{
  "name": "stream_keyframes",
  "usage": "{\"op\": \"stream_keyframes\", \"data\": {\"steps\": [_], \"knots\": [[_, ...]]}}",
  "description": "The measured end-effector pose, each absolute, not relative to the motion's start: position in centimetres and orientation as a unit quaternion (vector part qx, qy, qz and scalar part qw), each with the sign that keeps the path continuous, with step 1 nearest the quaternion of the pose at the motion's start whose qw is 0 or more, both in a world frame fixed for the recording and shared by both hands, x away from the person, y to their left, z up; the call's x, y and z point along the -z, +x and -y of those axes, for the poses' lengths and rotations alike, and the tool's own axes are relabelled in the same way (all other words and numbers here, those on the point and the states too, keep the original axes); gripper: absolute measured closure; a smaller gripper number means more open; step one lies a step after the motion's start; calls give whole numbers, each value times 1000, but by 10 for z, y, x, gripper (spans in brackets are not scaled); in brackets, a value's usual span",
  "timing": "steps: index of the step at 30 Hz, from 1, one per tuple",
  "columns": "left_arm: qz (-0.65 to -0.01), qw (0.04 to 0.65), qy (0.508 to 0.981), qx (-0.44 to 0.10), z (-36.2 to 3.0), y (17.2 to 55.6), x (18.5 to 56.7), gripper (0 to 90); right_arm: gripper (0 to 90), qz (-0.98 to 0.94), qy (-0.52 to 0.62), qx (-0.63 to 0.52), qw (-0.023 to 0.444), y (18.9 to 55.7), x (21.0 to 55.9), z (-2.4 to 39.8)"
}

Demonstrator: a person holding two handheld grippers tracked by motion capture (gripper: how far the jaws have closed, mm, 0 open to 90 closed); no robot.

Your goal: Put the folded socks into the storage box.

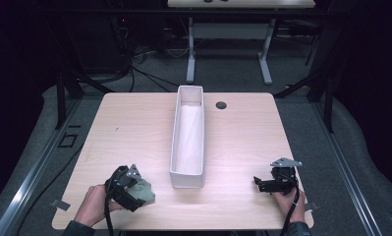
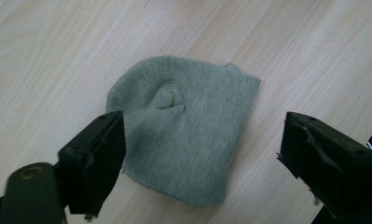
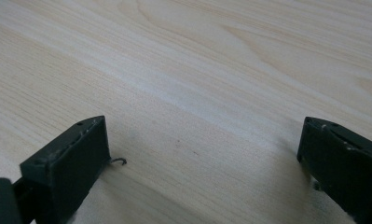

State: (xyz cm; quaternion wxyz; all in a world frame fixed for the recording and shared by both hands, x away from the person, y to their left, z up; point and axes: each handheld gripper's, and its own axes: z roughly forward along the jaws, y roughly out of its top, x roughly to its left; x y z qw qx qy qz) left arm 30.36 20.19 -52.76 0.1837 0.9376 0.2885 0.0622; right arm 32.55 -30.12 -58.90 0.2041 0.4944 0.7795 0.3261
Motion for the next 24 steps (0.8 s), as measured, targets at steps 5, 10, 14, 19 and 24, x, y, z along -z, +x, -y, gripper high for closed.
{"op": "stream_keyframes", "data": {"steps": [5,10,14,19,24], "knots": [[-286,172,941,-57,-200,306,532,238,18,-780,494,-326,204,325,589,301],[-288,159,943,-56,-199,309,536,304,19,-780,493,-326,205,326,589,301],[-286,148,945,-57,-198,310,538,329,20,-780,494,-327,204,326,589,301],[-287,143,946,-56,-196,310,542,349,24,-780,493,-326,206,326,589,302],[-284,138,947,-56,-196,310,543,384,28,-779,494,-326,207,326,589,302]]}}
